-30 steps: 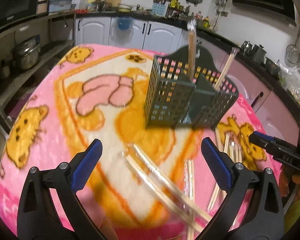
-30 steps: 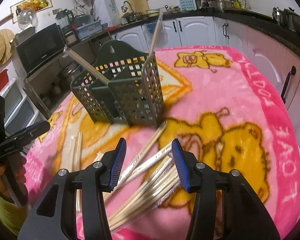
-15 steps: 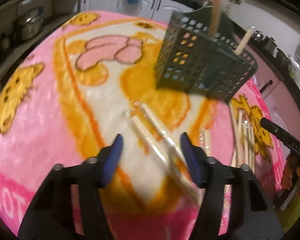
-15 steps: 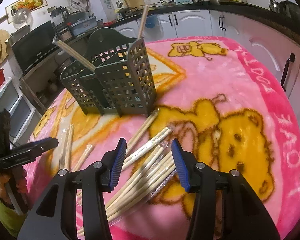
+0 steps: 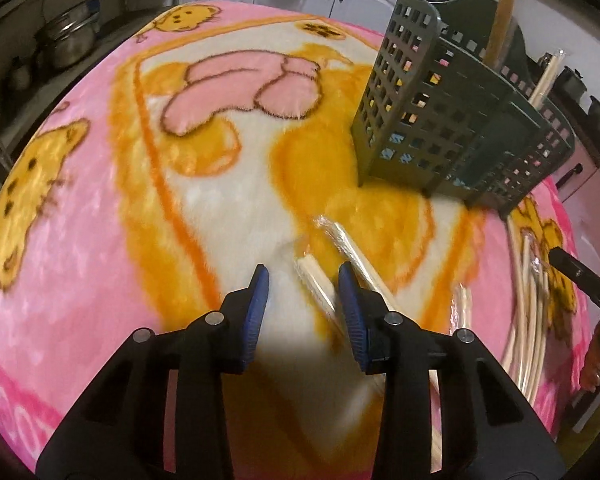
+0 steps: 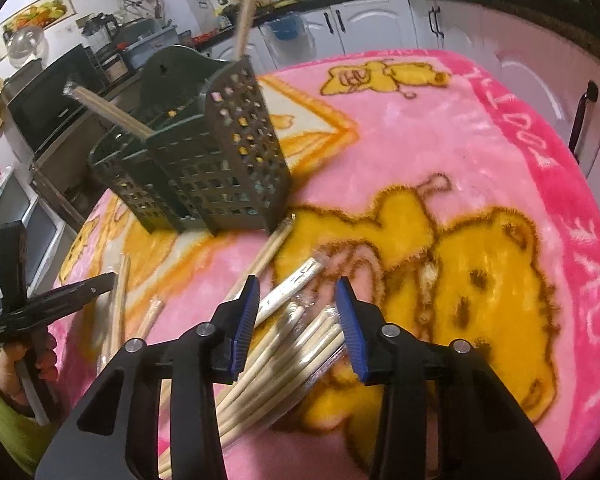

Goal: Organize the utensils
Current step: 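Move the left tool back to the chopsticks and close it while the right tool grasps more chopsticks, then carry the left tool's chopsticks above the green caddy while the right tool carries its chopsticks there too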

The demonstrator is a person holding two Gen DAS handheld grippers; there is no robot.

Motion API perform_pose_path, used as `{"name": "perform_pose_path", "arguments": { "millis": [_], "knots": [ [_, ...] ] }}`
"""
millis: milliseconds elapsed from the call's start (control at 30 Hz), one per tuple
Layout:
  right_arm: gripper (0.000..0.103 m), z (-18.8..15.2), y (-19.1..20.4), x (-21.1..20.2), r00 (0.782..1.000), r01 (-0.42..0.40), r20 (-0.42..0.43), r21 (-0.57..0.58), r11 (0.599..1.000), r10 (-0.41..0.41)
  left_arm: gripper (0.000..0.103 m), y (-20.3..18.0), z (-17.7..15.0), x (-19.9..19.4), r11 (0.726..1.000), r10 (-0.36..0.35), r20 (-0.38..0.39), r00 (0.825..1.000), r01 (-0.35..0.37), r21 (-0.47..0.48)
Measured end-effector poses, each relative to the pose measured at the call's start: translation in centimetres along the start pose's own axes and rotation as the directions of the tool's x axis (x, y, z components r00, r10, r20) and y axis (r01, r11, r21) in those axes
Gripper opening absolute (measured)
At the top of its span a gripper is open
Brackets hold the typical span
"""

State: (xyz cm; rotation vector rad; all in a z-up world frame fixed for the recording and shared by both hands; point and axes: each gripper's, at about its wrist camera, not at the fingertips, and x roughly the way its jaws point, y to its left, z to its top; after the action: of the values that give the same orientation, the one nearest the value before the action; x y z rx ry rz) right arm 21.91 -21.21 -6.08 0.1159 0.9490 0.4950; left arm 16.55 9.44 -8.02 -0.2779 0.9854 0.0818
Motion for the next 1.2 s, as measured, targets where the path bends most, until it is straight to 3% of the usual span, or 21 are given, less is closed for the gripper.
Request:
{"name": "perform_pose_path", "arguments": {
  "millis": [167,367,433,500,600,867,1200],
  "knots": [
    [0.037,0.7,-0.9,1.3,1.0,-0.011,-0.029,0.042,0.999,0.012,0.03,-0.2,1.0,0.7,1.0,0.011,0.003,1.0,-0.011,0.007],
    [0.03,1.4,-1.7,2.8,0.998,-0.019,-0.056,0.076,0.997,0.023,0.021,0.1,1.7,1.2,1.0,0.022,0.007,1.0,-0.022,-0.002],
    [0.026,1.5,-1.6,2.9,0.998,-0.02,-0.056,0.073,0.997,0.025,0.016,0.2,1.7,1.2,1.0,0.028,0.012,1.0,-0.027,-0.007],
    [0.008,1.7,-1.4,3.0,0.998,-0.032,-0.056,0.061,0.998,0.036,0.013,0.4,1.8,1.3,0.999,0.034,0.016,0.999,-0.033,-0.007],
    [0.002,1.7,-1.1,2.9,0.998,-0.031,-0.045,0.046,0.998,0.033,0.009,0.4,1.8,1.2,0.999,0.042,0.024,0.999,-0.042,-0.004],
    [0.002,2.2,-0.5,-0.1,0.997,-0.06,0.045,0.046,0.997,0.058,0.002,1.5,2.3,0.1,1.0,-0.001,0.047,0.999,0.002,-0.025],
    [0.001,3.3,2.4,-5.3,0.98,-0.104,0.169,-0.029,0.994,0.107,0.001,0.7,3.6,-6.3,0.998,-0.059,0.197,0.979,0.057,0.013]
  ]
}}
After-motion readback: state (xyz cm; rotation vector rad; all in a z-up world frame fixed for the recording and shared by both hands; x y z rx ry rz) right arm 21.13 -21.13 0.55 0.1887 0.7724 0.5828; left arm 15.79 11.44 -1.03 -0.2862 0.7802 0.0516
